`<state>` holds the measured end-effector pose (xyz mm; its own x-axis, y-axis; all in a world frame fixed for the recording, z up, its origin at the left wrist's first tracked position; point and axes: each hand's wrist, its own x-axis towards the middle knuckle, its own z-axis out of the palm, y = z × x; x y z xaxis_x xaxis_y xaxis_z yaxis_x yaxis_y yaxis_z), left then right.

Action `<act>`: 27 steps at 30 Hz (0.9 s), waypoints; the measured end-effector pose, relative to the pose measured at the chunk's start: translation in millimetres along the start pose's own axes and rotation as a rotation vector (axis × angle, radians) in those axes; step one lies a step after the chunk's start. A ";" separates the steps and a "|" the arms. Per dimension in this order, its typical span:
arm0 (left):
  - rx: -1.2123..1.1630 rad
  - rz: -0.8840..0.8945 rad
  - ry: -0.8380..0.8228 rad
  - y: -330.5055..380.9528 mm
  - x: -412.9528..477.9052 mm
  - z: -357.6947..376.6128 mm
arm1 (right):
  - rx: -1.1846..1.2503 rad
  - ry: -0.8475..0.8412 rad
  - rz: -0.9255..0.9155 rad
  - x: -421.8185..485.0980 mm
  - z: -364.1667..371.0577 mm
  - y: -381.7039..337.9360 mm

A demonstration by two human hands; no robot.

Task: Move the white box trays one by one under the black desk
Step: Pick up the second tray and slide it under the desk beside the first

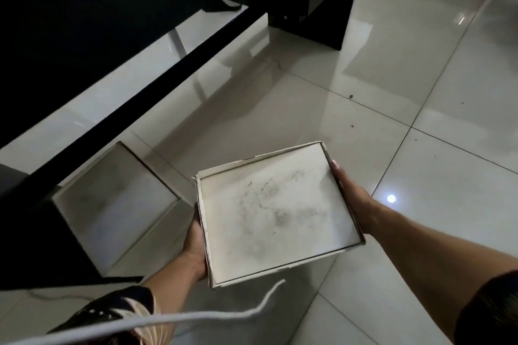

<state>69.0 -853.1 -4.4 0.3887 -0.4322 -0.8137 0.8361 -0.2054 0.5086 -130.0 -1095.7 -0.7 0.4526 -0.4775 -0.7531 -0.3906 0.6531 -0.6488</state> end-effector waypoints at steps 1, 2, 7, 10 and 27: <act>-0.023 0.024 -0.014 -2.2 12.9 1.4 | -0.022 0.014 -0.003 11.9 0.2 -1.7; -0.047 0.054 -0.025 -4.6 25.0 2.3 | -0.041 0.027 -0.006 23.6 -0.1 -2.5; -0.031 0.136 0.033 -16.8 66.6 -7.9 | -0.148 0.042 -0.039 67.7 10.7 -1.2; -0.009 0.144 0.035 -19.5 73.9 -14.3 | -0.216 0.037 -0.081 74.9 17.6 -3.6; 2.012 0.644 0.316 71.4 87.7 41.4 | 0.032 0.792 0.247 10.6 108.8 46.4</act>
<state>146.7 -941.9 -27.8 0.5928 -0.7268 -0.3468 -0.7698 -0.6379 0.0211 -56.1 -1006.6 -26.9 -0.3460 -0.5830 -0.7351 -0.3760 0.8040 -0.4606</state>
